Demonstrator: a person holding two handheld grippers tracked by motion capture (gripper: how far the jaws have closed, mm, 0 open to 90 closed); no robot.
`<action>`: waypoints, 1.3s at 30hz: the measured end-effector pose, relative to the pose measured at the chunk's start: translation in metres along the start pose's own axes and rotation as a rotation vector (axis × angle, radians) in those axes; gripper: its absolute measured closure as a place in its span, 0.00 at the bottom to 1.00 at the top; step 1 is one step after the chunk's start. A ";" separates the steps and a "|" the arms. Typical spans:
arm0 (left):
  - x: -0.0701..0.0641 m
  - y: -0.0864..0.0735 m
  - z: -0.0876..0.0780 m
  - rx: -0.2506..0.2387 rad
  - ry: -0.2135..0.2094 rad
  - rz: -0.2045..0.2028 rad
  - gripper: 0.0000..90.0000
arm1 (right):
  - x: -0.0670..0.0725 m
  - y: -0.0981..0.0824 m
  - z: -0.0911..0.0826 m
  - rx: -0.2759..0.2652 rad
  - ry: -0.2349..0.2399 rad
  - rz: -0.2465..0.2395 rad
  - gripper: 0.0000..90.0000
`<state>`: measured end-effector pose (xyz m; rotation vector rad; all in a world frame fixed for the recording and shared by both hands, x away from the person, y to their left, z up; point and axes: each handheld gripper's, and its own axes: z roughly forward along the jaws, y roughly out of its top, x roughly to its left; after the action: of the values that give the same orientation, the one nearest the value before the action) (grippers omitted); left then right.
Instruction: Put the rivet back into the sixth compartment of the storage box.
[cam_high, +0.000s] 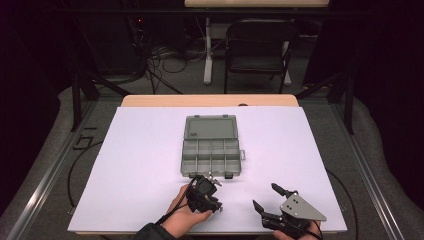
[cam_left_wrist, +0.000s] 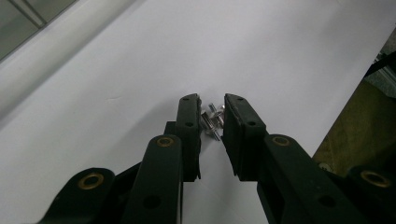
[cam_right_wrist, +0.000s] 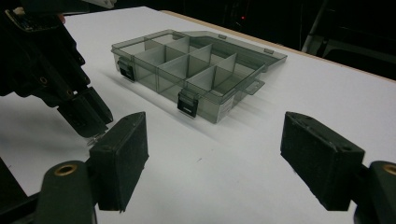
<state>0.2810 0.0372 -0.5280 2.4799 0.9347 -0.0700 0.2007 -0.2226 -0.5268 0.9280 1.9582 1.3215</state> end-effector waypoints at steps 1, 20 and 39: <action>0.000 -0.001 0.002 -0.006 -0.003 -0.013 0.85 | 0.000 0.000 0.000 0.002 -0.001 -0.001 0.25; -0.001 0.001 0.008 0.024 0.004 -0.002 0.91 | 0.000 0.000 0.001 0.007 0.007 -0.005 0.25; 0.014 0.001 -0.022 -0.033 0.009 -0.034 0.92 | 0.000 0.000 0.001 0.011 0.002 -0.005 0.25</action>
<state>0.2899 0.0551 -0.5109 2.4363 0.9740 -0.0547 0.2010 -0.2220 -0.5270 0.9266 1.9693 1.3107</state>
